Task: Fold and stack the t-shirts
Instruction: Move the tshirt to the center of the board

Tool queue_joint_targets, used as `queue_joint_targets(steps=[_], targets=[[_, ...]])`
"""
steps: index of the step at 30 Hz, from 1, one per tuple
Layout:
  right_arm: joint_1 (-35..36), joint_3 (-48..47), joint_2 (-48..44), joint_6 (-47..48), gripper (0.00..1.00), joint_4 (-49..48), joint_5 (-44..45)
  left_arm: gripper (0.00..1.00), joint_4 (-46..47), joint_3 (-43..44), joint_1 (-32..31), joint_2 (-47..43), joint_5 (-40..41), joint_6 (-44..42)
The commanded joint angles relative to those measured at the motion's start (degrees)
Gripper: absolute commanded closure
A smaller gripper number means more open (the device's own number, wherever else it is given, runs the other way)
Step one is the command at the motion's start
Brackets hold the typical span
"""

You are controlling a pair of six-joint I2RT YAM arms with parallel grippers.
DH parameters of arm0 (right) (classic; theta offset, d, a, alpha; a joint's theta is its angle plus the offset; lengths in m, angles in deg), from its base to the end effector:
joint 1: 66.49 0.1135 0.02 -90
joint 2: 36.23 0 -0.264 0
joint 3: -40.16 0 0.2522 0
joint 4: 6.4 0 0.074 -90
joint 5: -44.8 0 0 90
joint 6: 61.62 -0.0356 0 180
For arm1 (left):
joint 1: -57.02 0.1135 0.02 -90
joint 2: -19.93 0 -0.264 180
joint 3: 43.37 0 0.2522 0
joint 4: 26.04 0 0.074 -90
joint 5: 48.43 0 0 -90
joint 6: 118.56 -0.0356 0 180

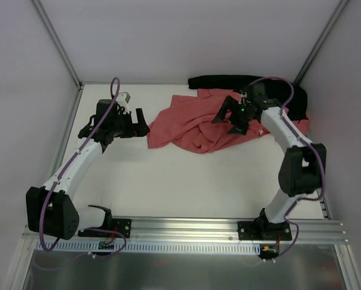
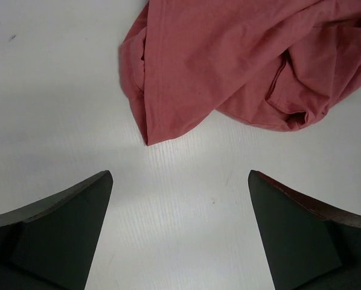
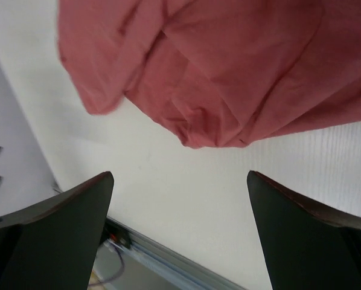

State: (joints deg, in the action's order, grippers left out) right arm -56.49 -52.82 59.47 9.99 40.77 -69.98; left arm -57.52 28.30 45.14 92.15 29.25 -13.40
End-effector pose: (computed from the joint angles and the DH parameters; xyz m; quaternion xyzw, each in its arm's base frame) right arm 0.3585 0.0784 0.2829 -0.0063 0.9204 0.2775 0.2753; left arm 0.2762 -0.0659 0.3048 0.0271 0.8708 -0.2039 0.4465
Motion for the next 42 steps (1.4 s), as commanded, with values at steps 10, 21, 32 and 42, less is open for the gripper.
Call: queue_joint_targets(steps=[10,21,32,42], targets=[[16.2,-36.8,23.5,26.5,0.00,25.3,35.9,0.01,1.9,2.3,0.7,-2.1,0.3,0.9],[20.3,-26.8,20.9,28.3,0.01,17.7,40.8,0.01,0.9,2.6,0.7,-1.7,-0.3,0.1],[23.5,-36.8,33.2,27.2,0.01,16.2,34.7,0.01,-1.9,4.2,0.7,-1.1,-0.1,-0.9],[21.7,-43.9,41.2,25.2,0.01,15.0,34.0,0.01,-4.6,3.3,0.7,-2.2,0.8,-1.4]])
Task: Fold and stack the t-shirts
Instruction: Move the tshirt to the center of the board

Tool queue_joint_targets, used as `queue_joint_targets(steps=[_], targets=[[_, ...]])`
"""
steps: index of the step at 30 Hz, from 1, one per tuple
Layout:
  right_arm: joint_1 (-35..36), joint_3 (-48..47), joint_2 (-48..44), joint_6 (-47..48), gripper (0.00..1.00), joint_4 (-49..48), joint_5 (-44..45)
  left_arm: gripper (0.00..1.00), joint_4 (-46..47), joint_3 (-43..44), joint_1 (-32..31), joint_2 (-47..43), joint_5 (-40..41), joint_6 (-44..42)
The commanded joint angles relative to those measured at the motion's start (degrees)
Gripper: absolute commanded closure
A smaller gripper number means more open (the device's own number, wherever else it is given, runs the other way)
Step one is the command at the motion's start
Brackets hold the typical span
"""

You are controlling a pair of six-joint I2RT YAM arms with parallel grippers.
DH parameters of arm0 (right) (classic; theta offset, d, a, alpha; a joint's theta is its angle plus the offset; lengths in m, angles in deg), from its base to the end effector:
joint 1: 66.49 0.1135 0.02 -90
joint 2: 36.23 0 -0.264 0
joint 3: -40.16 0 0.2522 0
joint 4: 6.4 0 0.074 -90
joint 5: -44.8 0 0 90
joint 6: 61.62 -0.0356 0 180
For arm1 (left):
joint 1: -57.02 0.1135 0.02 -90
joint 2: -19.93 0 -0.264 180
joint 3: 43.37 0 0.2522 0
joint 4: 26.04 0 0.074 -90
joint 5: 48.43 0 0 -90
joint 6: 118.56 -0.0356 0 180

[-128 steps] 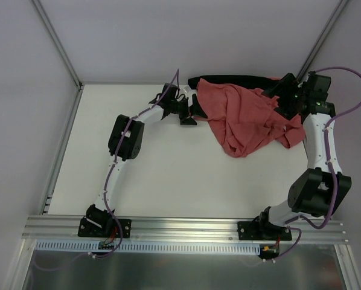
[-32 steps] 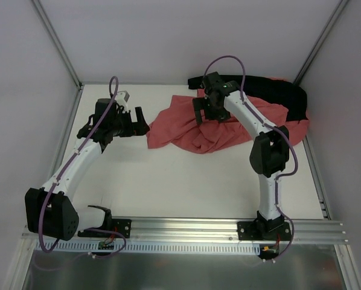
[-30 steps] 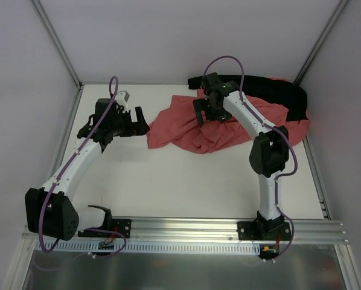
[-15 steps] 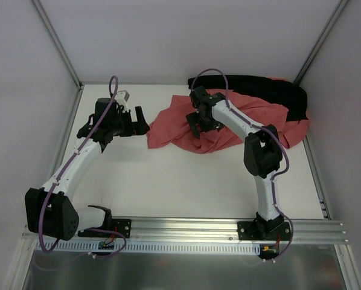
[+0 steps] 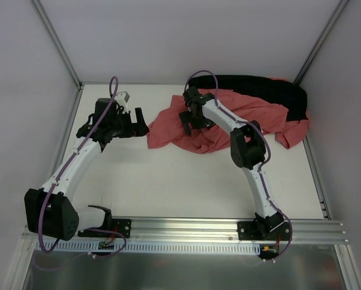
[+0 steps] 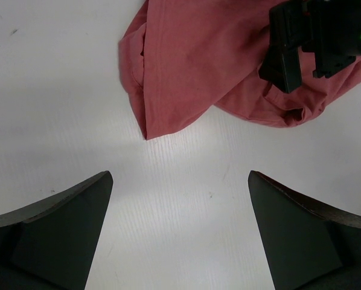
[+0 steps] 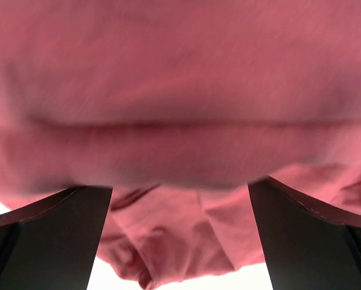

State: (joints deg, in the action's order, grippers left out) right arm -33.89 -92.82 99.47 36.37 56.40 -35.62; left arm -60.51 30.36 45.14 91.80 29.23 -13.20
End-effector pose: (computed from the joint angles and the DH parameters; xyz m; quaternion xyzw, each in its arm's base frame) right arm 0.4295 0.2677 0.1866 -0.3212 0.9195 -0.0347 0.2238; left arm 0.2740 -0.0654 0.3140 0.0251 0.8733 -0.2040 0.4417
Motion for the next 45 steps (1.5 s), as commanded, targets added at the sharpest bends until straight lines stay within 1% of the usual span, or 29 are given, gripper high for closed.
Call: queue_joint_targets(steps=[1,7,16,19,21,22,23,25,26,28,32,34,38,39,40,42,43,45], targets=[[-1.7,-4.4,1.8,-1.3,0.01,-0.6,-0.4,0.01,-2.0,0.7,0.7,-2.3,1.1,-1.6],[-3.6,-9.1,4.2,-1.7,0.03,-1.1,-0.7,0.01,-3.5,-0.8,0.7,-3.8,1.6,-1.5],[-5.4,-10.6,4.7,-1.8,0.06,-1.6,-0.5,0.01,-3.8,-0.1,0.7,-2.7,1.4,-1.0],[-5.9,-10.9,4.6,-1.7,0.10,-1.7,-0.8,0.01,-3.5,0.2,0.7,-2.3,1.2,-0.9],[-6.1,-10.8,4.7,-1.7,0.26,-1.9,-1.9,0.01,-3.4,0.1,0.7,-2.0,0.9,-0.8],[-6.1,-10.8,4.9,-1.6,0.48,-2.0,-2.5,0.01,-3.3,0.1,0.7,-2.0,0.8,-0.8],[-6.2,-10.7,5.3,-1.6,0.61,-1.9,-2.6,0.01,-3.2,0.1,0.7,-2.0,0.8,-0.7],[-6.2,-10.7,5.5,-1.7,0.76,-2.0,-2.8,0.01,-3.5,0.1,0.7,-2.0,0.6,-0.9],[-6.2,-10.7,5.5,-1.7,0.88,-1.9,-2.8,0.01,-3.5,0.2,0.8,-2.0,0.7,-0.9],[-6.4,-10.8,5.5,-1.7,0.99,-2.0,-2.7,0.01,-3.8,0.1,0.7,-2.1,0.9,-1.1],[-6.3,-10.4,4.4,-1.7,1.00,-1.1,-1.9,0.01,-3.6,-0.5,0.7,-2.4,0.6,-0.9],[-6.3,-7.9,1.0,-1.3,1.00,-0.6,-0.8,0.01,-2.6,-0.8,0.7,-2.3,0.2,-0.5],[-6.4,1.1,-7.6,-0.3,1.00,0.4,1.6,0.01,-0.2,-1.4,0.7,-1.6,-0.9,0.5],[-6.5,5.6,-9.6,0.1,1.00,0.6,2.0,0.01,0.4,-1.6,0.7,-1.4,-1.1,0.6],[-6.6,8.0,-13.6,0.3,1.00,0.5,2.5,0.01,1.1,-2.0,0.7,-1.0,-1.3,0.8],[-6.8,14.6,-17.5,0.5,0.99,0.4,3.4,0.01,2.9,-2.2,0.7,-0.7,-1.5,1.1],[-7.3,16.5,-20.7,0.5,1.00,0.8,3.5,0.01,3.5,-2.5,0.7,-0.4,-1.6,1.2],[-7.5,19.8,-23.7,0.7,1.00,0.8,4.2,0.01,5.2,-2.9,0.7,-0.2,-2.2,1.5]])
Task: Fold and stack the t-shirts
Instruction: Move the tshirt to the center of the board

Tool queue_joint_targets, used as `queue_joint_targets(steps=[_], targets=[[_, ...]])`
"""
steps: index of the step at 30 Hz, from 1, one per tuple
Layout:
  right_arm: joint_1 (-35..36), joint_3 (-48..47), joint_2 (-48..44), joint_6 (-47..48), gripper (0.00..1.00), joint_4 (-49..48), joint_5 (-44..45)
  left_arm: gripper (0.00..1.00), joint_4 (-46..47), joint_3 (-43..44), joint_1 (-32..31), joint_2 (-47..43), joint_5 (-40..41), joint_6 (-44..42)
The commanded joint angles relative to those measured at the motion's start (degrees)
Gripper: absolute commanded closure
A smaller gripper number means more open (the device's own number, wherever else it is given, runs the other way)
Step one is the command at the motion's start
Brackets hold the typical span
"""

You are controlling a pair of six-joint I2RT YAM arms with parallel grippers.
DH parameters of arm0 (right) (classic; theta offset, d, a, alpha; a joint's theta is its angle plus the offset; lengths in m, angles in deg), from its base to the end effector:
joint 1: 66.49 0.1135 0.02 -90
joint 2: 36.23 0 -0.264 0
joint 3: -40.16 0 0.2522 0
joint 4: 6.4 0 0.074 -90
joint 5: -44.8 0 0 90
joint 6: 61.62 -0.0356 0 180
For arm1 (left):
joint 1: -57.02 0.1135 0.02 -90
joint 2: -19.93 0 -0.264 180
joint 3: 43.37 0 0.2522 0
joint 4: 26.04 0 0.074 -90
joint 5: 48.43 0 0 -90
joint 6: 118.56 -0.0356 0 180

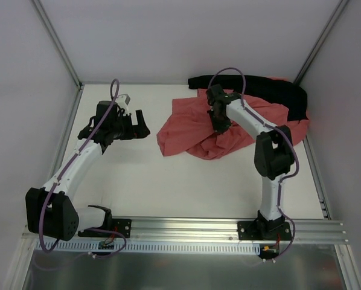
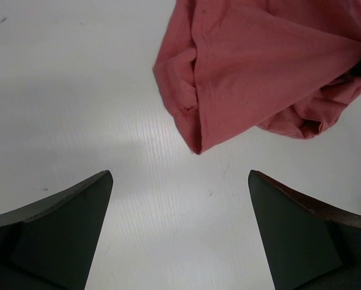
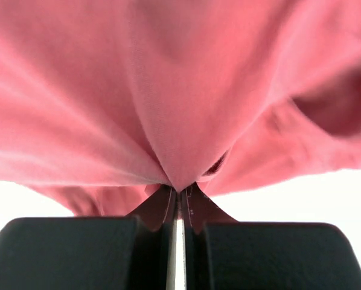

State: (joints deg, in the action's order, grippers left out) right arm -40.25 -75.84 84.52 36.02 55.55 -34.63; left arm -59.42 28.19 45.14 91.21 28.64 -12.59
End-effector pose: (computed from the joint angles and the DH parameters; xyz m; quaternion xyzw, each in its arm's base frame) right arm 0.4060 0.1928 0.2194 -0.2664 0.9383 -0.0565 0.2130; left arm 0.2709 -0.0651 0.3054 0.0224 0.8750 -0.2100 0.4356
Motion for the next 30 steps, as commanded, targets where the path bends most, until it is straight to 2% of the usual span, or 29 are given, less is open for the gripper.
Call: queue_joint_targets(steps=[1,8,12,13,15,17,20,22,28,29,30], targets=[[-1.2,5.4,-11.1,1.1,1.00,1.7,3.4,0.01,4.6,-1.3,0.7,0.6,-1.7,1.1],[-1.3,11.0,-16.3,0.0,0.99,3.2,3.2,0.01,7.1,-2.2,0.7,1.0,-2.9,1.5],[-1.3,12.1,-16.1,-1.3,1.00,2.6,1.7,0.01,7.1,-1.8,0.7,1.1,-3.0,1.1],[-1.4,12.0,-15.9,-1.4,0.97,2.6,1.3,0.01,7.0,-1.7,0.7,1.0,-3.0,1.0],[-1.4,11.9,-15.6,-1.8,0.77,2.2,1.4,0.01,6.9,-1.7,0.7,1.0,-2.8,0.6],[-1.3,11.6,-15.5,-1.8,0.75,2.0,1.6,0.01,6.7,-1.8,0.7,0.9,-2.7,0.6],[-1.4,11.1,-14.8,-1.7,0.65,1.8,1.4,0.01,6.5,-2.1,0.7,0.6,-2.5,0.6],[-1.4,11.0,-14.4,-1.7,0.64,1.7,1.0,0.01,6.4,-2.1,0.7,0.6,-2.4,0.3],[-1.3,11.2,-13.4,-2.1,0.72,1.1,0.2,0.01,6.4,-1.9,0.7,1.0,-2.4,0.5],[-1.3,11.2,-13.4,-2.0,0.90,0.9,0.2,0.01,6.4,-1.8,0.7,1.0,-2.4,0.5],[-1.3,11.2,-13.3,-2.0,0.98,0.9,0.1,0.01,6.4,-1.7,0.7,1.2,-2.4,0.5]])
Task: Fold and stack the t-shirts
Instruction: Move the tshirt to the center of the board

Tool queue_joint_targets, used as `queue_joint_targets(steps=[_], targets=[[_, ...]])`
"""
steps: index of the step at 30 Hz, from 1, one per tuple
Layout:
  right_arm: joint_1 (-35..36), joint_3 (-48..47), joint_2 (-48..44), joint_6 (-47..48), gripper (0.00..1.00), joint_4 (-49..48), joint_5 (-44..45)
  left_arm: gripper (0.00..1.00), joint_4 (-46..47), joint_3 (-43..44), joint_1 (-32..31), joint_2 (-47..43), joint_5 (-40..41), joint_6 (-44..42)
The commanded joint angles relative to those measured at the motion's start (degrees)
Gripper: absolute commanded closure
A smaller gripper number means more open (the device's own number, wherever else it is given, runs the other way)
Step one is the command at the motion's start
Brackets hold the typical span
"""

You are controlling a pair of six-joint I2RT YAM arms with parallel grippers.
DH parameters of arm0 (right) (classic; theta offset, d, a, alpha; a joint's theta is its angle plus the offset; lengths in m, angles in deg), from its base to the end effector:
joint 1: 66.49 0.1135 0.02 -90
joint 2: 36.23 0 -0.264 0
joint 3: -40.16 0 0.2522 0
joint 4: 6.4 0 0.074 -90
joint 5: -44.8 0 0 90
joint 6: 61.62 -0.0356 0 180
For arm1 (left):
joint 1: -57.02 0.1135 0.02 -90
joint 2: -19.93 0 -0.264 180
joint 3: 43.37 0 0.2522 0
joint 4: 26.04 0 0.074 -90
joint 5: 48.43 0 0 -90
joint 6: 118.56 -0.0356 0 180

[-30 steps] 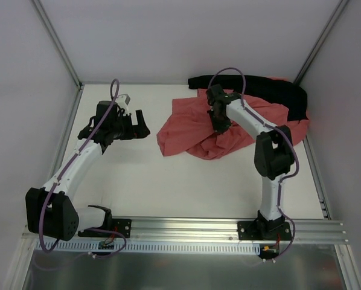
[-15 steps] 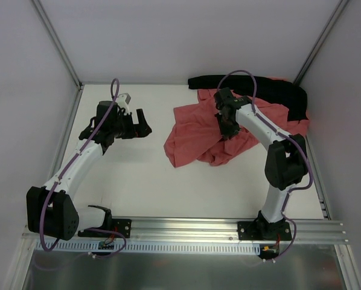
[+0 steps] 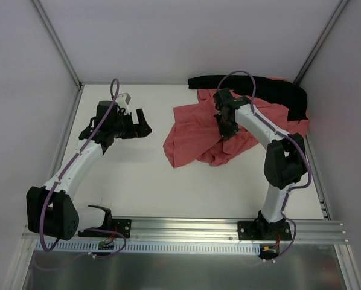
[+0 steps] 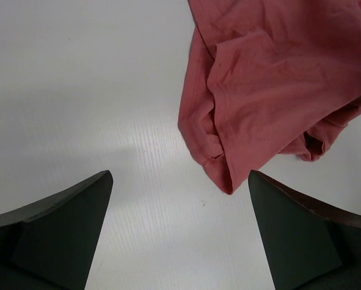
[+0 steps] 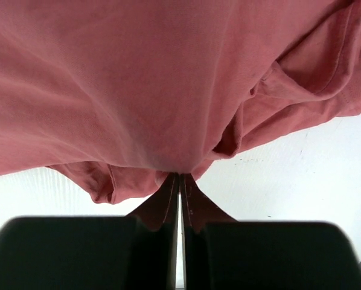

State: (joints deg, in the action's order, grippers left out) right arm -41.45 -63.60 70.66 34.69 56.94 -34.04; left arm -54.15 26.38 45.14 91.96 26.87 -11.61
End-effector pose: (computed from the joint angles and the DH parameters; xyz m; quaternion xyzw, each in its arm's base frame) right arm 0.3581 0.1597 0.2525 -0.2442 0.9435 -0.0609 0.2157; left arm 0.2761 -0.0673 0.2997 0.0255 0.8626 -0.2302 0.4498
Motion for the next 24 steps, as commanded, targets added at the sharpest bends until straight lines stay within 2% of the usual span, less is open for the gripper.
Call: queue_joint_targets(steps=[1,8,11,14,20,24], targets=[[-0.1,-1.4,0.8,-0.6,0.99,-0.5,-0.6,0.02,1.2,0.2,0.7,0.5,-0.5,-0.5],[-0.3,-1.1,-0.2,-0.1,1.00,0.1,0.1,0.01,1.4,0.3,0.7,0.9,-0.7,-0.3],[-0.8,-1.3,-4.0,-0.4,1.00,1.2,4.2,0.01,1.5,-0.2,0.7,0.8,-0.4,-0.4],[-4.6,-1.0,-12.1,-1.1,1.00,2.9,8.6,0.01,2.5,-1.1,0.7,1.0,-1.3,-0.3],[-10.2,1.0,-19.6,-0.2,0.99,7.1,10.6,0.01,4.9,-1.7,0.7,2.8,-5.0,0.6],[-10.5,6.8,-24.6,-1.3,0.99,7.5,10.6,0.01,6.2,-1.8,-0.3,4.3,-9.4,2.3]])
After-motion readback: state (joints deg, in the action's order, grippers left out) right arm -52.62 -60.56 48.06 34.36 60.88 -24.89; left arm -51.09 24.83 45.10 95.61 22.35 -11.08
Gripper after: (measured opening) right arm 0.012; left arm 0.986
